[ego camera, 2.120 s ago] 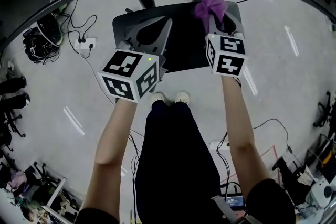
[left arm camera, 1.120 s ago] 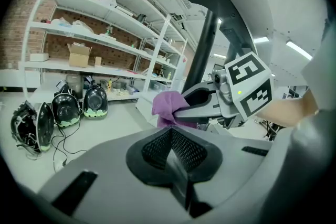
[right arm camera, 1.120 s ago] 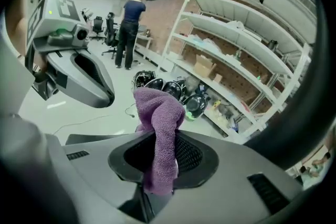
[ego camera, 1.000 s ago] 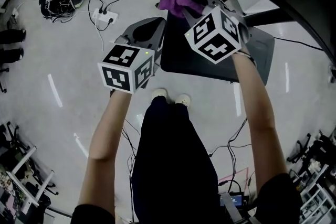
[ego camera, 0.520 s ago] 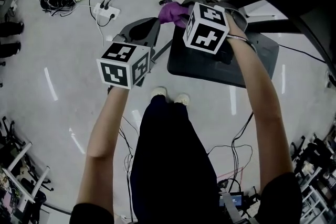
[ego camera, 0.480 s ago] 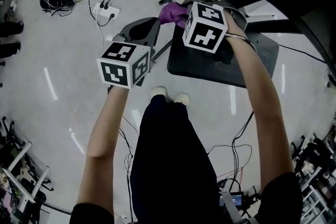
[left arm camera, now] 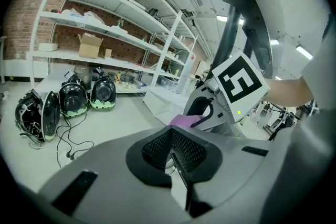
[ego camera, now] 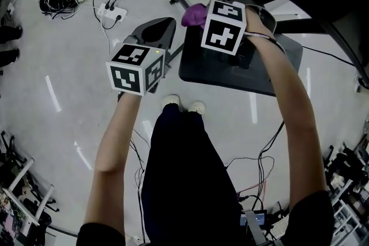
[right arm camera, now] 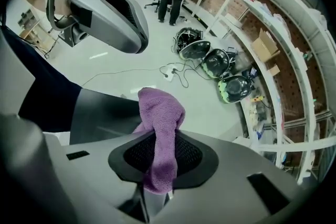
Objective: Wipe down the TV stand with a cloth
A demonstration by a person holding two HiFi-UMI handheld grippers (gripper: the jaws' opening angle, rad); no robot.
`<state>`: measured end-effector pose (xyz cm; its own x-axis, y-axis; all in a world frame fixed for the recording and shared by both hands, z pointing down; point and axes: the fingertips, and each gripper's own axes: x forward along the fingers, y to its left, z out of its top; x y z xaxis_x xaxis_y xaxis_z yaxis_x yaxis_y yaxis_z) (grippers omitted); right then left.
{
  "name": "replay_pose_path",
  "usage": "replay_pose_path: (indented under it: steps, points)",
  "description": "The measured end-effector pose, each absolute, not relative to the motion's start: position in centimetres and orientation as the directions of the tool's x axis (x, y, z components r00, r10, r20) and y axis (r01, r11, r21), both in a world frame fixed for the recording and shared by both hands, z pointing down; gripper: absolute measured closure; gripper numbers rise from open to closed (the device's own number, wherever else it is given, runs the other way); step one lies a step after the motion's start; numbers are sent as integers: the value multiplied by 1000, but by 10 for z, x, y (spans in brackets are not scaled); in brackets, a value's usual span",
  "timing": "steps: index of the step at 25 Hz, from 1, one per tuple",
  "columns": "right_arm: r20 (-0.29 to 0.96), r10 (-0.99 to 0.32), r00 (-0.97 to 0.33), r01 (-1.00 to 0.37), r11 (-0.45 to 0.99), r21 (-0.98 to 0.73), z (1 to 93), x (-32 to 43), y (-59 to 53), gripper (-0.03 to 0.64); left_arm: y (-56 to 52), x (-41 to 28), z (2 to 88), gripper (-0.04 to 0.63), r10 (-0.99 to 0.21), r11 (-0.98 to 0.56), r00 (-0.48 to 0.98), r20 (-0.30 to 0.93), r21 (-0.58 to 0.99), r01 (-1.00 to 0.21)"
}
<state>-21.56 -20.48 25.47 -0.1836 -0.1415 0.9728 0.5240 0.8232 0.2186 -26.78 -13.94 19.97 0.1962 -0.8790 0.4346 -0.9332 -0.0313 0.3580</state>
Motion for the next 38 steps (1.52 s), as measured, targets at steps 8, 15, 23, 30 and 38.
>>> replay_pose_path:
  steps: [8,15,23,30,38]
  points:
    - [951,-283,-122,441,843,307,246,-183,-224,515,-146,-250,198,589,-878,-51,213,430,359,-932]
    - [929,-264,-259,251,910,329,207,-167,-232,515,-154,-232,196,589,-872,-80,235,430,348,-934]
    - [914,-298,-274,252,895,368,194,-117,-263,514,-161,-215,195,589,-868,-105,252,428,337,-936]
    - [948,-196,-250,340,899,275,229,-95,-277,515,-164,-202,206,589,-854,-109,261,451,336,-936]
    - [942,-64,-329,351,918,185,259,-95,-278,515,-170,-195,223,589,-841,-103,262,473,336,-936]
